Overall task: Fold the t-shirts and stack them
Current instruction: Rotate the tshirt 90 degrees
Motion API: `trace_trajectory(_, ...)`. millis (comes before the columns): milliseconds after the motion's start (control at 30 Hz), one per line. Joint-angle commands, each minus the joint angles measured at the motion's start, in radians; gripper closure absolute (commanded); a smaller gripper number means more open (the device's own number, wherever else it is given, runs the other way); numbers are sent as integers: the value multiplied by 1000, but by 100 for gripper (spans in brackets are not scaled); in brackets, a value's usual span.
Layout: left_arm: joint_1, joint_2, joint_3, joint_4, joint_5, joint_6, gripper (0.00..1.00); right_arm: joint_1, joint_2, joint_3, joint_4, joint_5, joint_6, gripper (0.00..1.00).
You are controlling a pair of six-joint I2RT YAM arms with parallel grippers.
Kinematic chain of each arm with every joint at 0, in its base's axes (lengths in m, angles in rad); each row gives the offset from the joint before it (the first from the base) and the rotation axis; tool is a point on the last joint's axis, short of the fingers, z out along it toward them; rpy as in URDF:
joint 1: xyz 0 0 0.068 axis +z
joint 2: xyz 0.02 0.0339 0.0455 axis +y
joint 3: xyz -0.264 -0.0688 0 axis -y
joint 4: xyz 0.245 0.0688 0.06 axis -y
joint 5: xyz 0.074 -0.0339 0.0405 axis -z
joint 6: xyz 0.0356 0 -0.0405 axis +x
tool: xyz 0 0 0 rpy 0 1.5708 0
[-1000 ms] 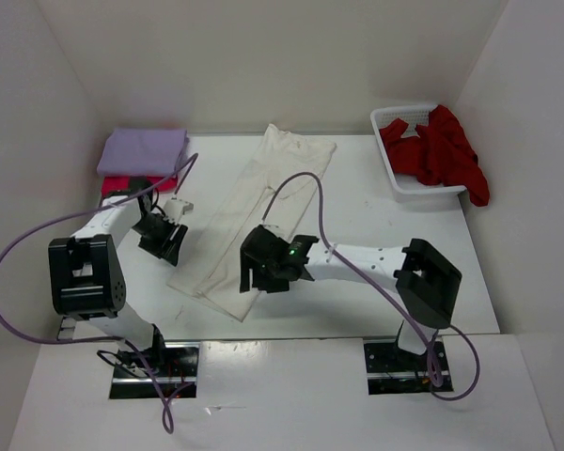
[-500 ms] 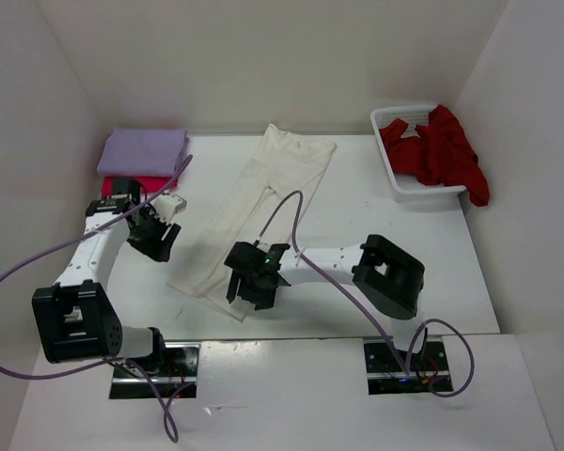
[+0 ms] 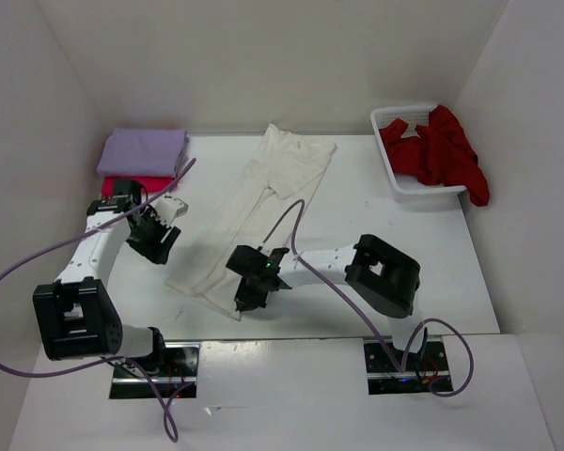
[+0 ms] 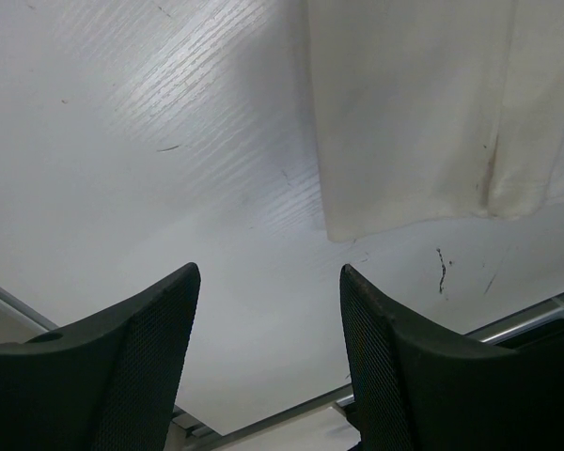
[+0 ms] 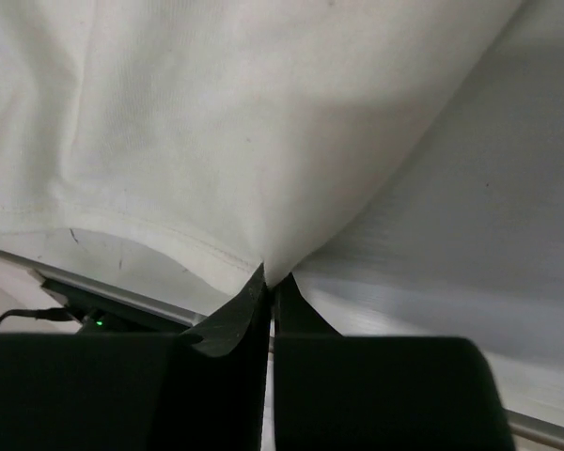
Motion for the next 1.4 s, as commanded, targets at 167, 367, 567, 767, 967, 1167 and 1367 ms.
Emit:
trace_trajectory(167,5,-14,4,-6,10,58,30,-54,-172,-226,8,42,72,100)
trace_trajectory(367,-5,-44,-5,-6,-10,68,30,-116,-394,-428,-124,103,46,100)
trace_trajectory(567,-73,-62,46,-38,-28,68,30,-134,-560,-527,-207,151,-23,84)
trace_trajectory(767,-255,-88,73,-57,-98,80,29,-163,-703,-576,-302,151,-66,37)
trace_trajectory(967,-502,-262,20,-57,-168,290,14,-163,-916,-550,-388,87,-99,28)
trace_trajectory(1167,-663,-512,-161,32,20,566,0,-182,-889,-537,-345,10,-129,28)
trace_trajectory(1367,-710,-778,-389,51,340,955,0,-192,-718,-514,-282,-48,-286,26)
